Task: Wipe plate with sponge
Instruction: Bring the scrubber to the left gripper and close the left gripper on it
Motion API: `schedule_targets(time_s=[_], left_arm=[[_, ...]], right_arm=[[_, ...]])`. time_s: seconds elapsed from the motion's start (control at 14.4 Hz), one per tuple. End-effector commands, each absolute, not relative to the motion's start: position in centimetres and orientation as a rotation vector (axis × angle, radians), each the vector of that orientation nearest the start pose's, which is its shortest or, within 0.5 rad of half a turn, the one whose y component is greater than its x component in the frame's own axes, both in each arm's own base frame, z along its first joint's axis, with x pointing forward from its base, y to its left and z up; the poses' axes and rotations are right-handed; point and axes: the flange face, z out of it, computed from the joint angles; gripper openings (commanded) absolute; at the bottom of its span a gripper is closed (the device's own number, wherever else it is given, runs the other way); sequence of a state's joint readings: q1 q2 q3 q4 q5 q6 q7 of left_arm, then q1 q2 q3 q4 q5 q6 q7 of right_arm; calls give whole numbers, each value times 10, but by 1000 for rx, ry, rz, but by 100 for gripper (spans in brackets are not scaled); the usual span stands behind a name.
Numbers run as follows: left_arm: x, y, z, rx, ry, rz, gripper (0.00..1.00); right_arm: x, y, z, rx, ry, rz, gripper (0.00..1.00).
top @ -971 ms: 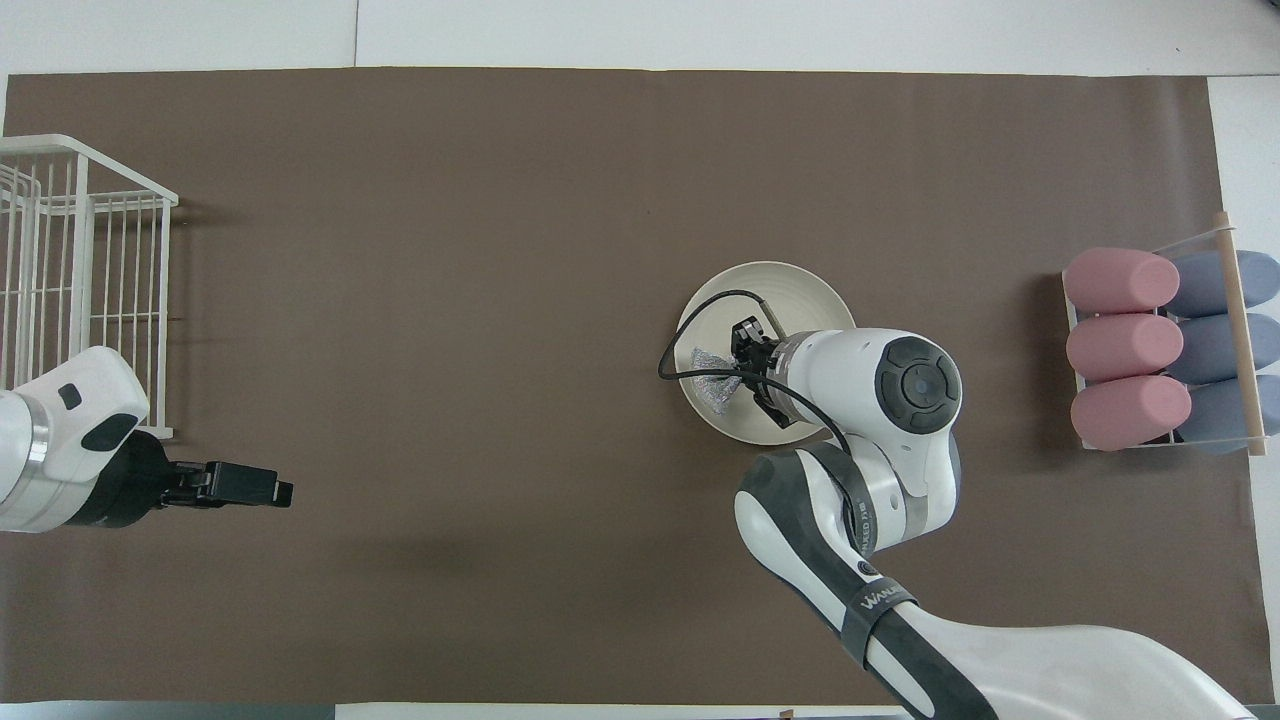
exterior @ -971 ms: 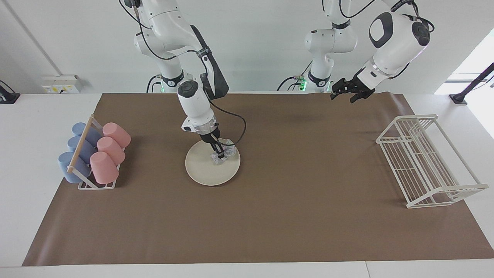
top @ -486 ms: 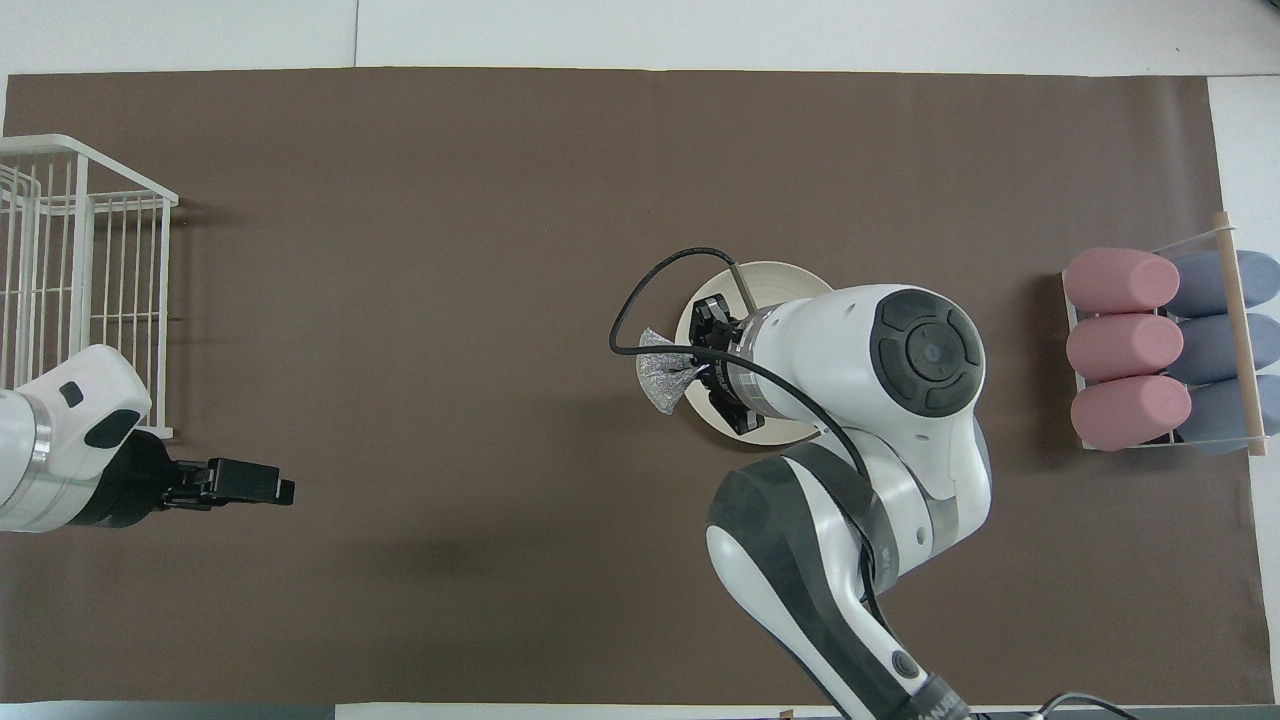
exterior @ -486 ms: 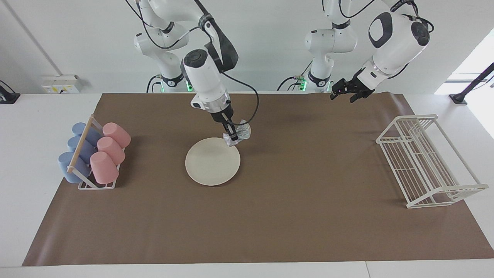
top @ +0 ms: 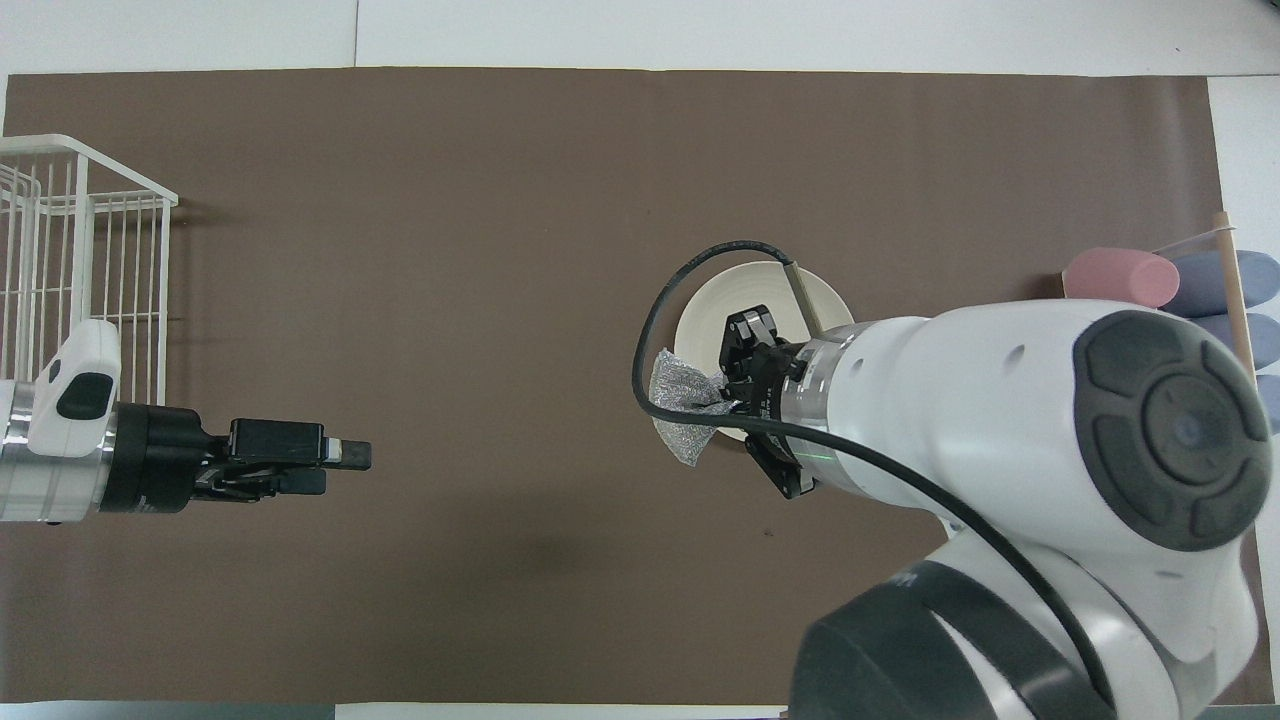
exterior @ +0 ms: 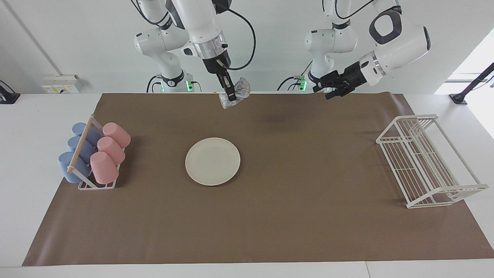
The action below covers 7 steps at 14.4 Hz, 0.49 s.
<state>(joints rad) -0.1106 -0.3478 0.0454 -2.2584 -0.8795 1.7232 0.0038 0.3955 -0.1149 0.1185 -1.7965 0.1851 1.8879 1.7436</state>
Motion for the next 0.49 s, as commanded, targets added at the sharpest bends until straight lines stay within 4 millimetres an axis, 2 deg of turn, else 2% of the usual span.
schedule_targets(time_s=[0.0, 0.14, 0.35, 0.42], left_arm=[[432, -127, 525, 2063, 246, -223, 100], [428, -159, 530, 1968, 271, -198, 100], [412, -233, 534, 1899, 323, -105, 100], [405, -251, 533, 1898, 324, -99, 100]], right_arm=[[467, 288, 607, -2318, 1784, 71, 0], [454, 310, 610, -2287, 1810, 77, 0], [443, 328, 612, -2257, 1830, 87, 0], [443, 331, 612, -2232, 1840, 83, 0]])
